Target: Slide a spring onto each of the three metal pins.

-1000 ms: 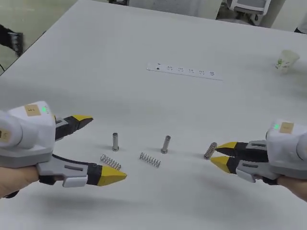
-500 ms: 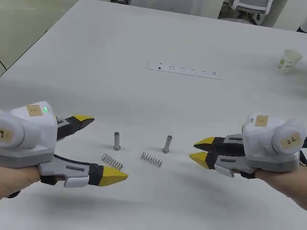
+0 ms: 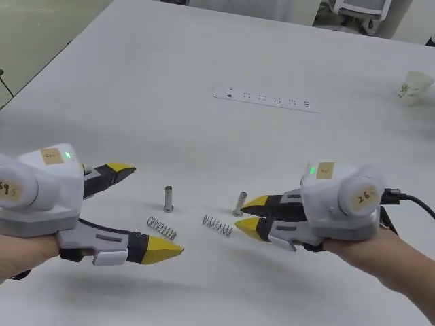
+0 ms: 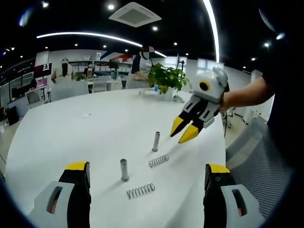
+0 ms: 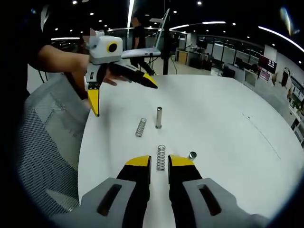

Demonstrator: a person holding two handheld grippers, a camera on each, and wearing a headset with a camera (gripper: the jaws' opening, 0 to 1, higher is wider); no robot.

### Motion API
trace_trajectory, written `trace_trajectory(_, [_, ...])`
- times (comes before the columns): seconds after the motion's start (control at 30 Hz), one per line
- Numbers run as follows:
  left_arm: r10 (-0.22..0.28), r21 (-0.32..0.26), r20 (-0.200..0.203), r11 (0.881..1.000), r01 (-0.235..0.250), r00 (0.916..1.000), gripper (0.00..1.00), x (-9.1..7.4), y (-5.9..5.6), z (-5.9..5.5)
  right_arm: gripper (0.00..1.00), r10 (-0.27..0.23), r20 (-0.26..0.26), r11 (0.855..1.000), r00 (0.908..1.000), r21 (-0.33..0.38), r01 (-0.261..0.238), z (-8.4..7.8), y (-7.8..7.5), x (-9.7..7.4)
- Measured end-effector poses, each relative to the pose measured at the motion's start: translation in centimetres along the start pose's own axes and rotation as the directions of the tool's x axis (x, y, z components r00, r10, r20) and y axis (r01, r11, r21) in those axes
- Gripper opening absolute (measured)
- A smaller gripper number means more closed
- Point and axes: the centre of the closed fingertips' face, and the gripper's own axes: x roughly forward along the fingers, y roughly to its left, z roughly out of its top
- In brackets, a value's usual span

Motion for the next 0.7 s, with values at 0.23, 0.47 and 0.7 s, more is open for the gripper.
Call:
trace_trajectory(0.23, [0.001, -0.003, -0.002, 1.0, -0.001, 1.0, 0.98, 0.0, 0.0, -0.1, 0.1, 0.009, -0.039, 1.0, 0.9992, -0.004, -0.009, -0.7, 0.2, 1.6])
trace_trajectory(0.47, [0.007, -0.009, -0.001, 1.0, -0.007, 1.0, 0.98, -0.2, 0.1, -0.2, 0.11, 0.006, -0.082, 1.0, 0.9966, -0.001, -0.007, -1.9, 0.3, 3.0])
trace_trajectory(0.7, [0.013, -0.012, -0.003, 1.0, -0.013, 0.9999, 0.98, -0.4, 0.2, -0.3, 0.12, -0.021, -0.107, 1.0, 0.9941, 0.009, 0.022, -2.7, -0.3, 4.0])
